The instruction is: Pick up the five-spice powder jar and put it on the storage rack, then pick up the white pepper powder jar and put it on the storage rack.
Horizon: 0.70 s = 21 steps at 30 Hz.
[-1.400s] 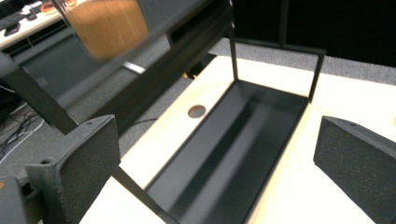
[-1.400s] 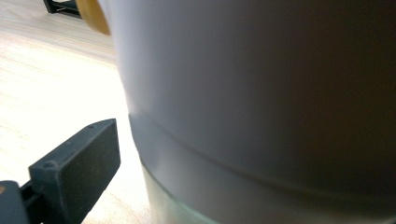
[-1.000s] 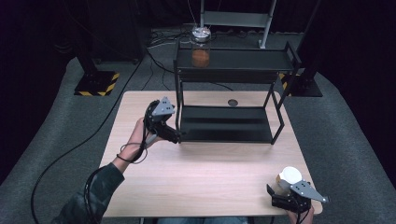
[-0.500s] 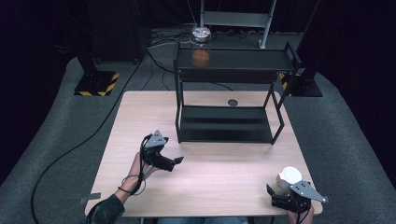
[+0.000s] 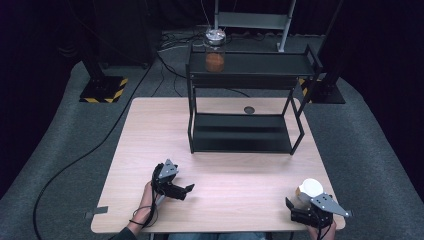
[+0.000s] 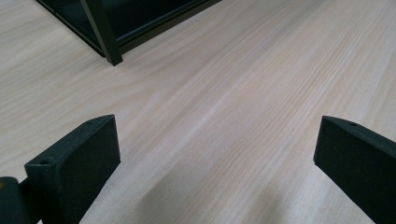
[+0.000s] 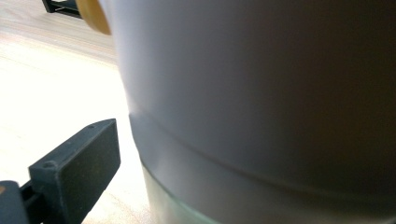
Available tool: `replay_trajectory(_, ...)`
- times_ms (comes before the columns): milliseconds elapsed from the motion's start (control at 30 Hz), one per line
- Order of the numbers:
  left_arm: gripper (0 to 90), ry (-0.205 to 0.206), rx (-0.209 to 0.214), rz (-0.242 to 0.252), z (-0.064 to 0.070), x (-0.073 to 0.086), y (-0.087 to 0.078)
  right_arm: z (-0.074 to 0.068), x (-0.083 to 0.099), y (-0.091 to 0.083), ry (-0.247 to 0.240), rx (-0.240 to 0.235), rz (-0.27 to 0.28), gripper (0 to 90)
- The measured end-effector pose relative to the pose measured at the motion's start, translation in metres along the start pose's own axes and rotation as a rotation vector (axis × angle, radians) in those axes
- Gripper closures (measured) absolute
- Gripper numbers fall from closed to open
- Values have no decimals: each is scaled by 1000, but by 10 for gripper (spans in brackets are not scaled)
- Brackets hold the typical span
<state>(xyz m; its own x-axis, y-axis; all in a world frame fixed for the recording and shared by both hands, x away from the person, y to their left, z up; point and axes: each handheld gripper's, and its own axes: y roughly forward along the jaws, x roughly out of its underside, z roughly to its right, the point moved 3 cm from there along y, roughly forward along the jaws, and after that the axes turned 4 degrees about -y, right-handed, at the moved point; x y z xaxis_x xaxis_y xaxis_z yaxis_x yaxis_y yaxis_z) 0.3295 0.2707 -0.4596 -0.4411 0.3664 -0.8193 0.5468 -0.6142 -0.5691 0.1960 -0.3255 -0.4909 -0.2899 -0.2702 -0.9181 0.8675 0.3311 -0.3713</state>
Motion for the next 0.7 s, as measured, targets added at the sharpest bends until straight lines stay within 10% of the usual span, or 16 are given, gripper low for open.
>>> replay_trajectory(700,0,-57,14,-110,-4,-8,11,1,4,-2,-6,-7,23,0)
